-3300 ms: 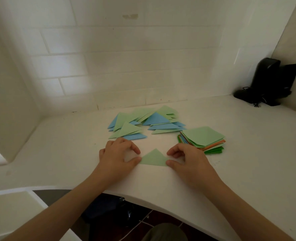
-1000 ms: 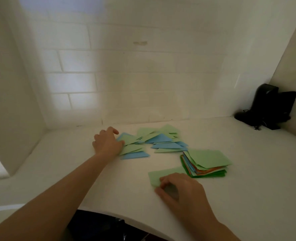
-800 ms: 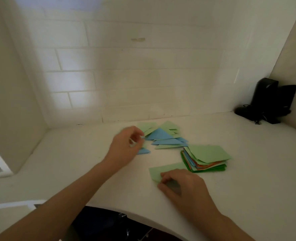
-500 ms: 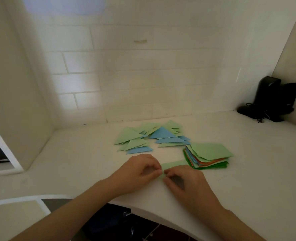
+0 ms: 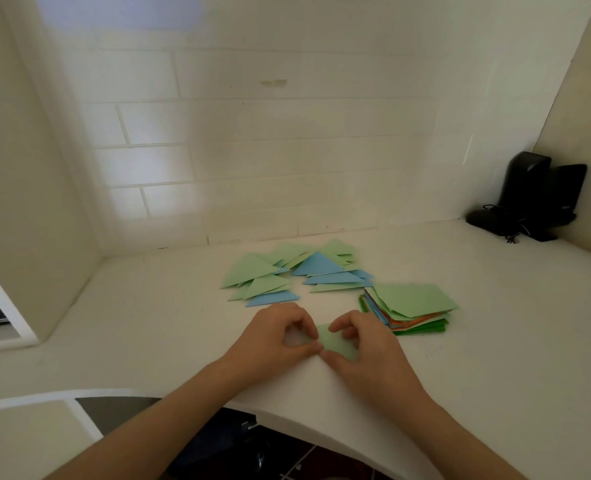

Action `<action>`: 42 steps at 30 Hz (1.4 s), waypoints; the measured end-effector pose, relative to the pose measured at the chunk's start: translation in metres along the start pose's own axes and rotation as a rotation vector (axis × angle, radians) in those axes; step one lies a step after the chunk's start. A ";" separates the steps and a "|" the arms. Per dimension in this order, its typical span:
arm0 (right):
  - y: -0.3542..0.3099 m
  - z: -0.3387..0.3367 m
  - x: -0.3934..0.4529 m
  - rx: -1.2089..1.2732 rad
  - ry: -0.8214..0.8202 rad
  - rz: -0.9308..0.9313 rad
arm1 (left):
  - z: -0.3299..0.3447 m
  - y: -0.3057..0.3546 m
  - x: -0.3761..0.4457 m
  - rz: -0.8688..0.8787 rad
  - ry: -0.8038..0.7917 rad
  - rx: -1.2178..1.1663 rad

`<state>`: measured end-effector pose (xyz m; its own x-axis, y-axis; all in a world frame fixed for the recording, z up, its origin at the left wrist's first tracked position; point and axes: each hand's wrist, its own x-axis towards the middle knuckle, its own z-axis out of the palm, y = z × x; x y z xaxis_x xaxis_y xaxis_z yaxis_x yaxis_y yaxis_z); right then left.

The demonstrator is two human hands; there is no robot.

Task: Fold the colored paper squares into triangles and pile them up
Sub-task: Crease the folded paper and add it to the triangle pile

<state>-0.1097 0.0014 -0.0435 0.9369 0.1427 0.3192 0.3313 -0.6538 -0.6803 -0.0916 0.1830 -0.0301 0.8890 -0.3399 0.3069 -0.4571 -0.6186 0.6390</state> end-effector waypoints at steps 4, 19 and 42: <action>0.004 -0.005 0.004 0.003 -0.094 0.041 | -0.006 -0.001 0.002 -0.076 -0.039 -0.027; -0.008 -0.009 0.015 -0.233 -0.251 -0.146 | -0.015 -0.003 -0.017 0.114 -0.148 0.064; -0.001 -0.027 -0.006 -0.189 -0.159 -0.186 | -0.002 0.007 -0.017 0.067 0.048 0.195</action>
<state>-0.1184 -0.0186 -0.0267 0.8725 0.3780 0.3095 0.4865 -0.7296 -0.4805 -0.1099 0.1862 -0.0296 0.8545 -0.3537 0.3805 -0.5079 -0.7229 0.4685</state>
